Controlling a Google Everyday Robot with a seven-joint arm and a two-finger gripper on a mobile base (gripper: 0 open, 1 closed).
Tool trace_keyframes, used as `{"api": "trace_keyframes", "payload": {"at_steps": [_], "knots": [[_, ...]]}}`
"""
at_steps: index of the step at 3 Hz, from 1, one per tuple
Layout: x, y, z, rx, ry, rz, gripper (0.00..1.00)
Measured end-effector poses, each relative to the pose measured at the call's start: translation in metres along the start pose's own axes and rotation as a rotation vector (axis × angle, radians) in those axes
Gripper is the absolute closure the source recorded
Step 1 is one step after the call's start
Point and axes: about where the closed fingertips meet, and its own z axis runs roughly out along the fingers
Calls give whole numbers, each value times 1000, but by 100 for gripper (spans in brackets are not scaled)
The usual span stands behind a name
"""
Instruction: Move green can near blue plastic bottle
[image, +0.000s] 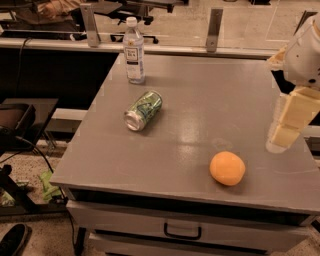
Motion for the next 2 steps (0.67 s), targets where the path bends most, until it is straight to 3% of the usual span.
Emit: {"api": "trace_keyframes", "payload": {"at_steps": [2], "knots": [[-31, -30, 30, -30, -45, -108, 0]]}}
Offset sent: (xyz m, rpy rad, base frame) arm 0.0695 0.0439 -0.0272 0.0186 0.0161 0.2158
